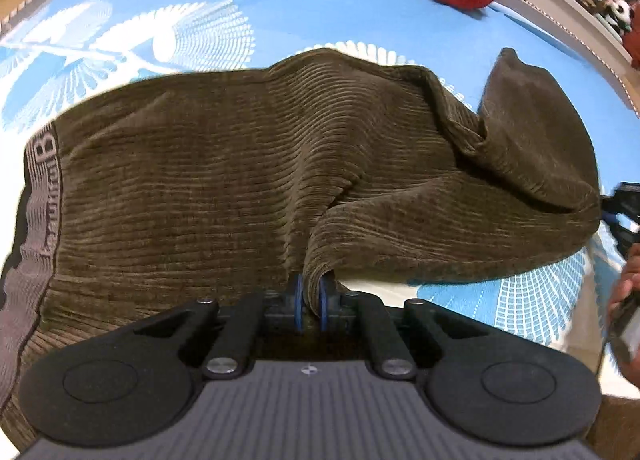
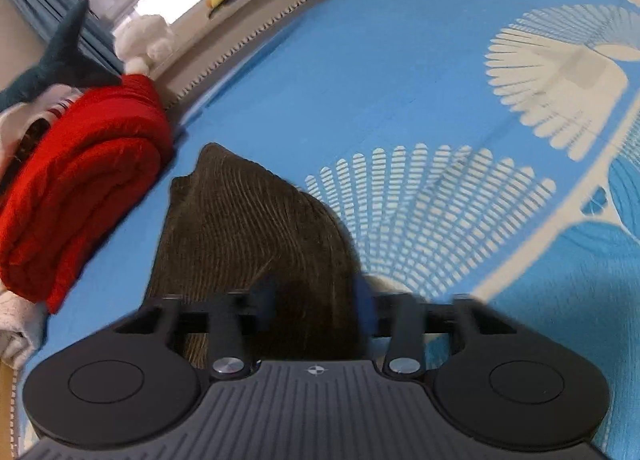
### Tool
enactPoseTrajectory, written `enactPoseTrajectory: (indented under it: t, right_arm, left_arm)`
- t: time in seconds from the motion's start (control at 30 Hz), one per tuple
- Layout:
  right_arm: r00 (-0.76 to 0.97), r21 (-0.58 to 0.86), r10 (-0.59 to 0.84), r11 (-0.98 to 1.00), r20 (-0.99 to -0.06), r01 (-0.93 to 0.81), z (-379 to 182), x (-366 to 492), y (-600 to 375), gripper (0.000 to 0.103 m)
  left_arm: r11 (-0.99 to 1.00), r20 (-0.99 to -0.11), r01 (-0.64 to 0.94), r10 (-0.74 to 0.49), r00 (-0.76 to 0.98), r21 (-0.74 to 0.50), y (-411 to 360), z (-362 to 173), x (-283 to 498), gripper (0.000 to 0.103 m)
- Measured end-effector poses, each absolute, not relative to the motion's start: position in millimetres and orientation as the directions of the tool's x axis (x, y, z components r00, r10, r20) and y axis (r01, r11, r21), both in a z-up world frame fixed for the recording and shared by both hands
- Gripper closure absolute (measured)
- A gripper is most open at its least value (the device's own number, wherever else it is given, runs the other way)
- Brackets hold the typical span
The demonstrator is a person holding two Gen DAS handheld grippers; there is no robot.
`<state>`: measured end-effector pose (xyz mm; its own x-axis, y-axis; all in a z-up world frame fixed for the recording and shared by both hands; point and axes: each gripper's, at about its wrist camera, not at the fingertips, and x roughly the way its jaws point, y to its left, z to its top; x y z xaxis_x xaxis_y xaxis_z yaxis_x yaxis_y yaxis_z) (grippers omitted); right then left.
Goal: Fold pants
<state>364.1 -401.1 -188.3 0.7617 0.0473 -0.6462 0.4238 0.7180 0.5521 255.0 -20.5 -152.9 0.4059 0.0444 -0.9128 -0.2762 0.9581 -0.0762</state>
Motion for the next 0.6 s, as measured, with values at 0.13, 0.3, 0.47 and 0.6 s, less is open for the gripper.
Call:
enactPoseTrajectory:
  t: [0.13,0.3,0.47,0.6]
  right_arm:
    - [0.839,0.532,-0.107,0.729,-0.534,0.431,-129.5,334.7,-406.8,0.095]
    - [0.816,0.322,-0.267,0.821,-0.513,0.471,-87.6,251.0,-358.3,0.087]
    - [0.699,0.496,-0.007,0.698,-0.715,0.515,-160.2,223.8,-403.5,0.049]
    - [0.773,0.686,0.119,0.558,-0.623,0.466,-182.1,232.4,-448.6,0.048]
  left_arm:
    - [0.963,-0.914,-0.248,0.007,0.405,-0.103,-14.2,-150.8,259.7,0.094]
    - [0.970,-0.924,-0.227,0.010,0.381,-0.084,-9.1,-151.7,257.7,0.095]
    - [0.971,-0.926,-0.223,0.005,0.379,-0.086,-4.8,-150.0,255.6,0.094]
    - [0.971,-0.926,-0.228,0.024,0.378,-0.068,-3.6,-149.2,254.2,0.094]
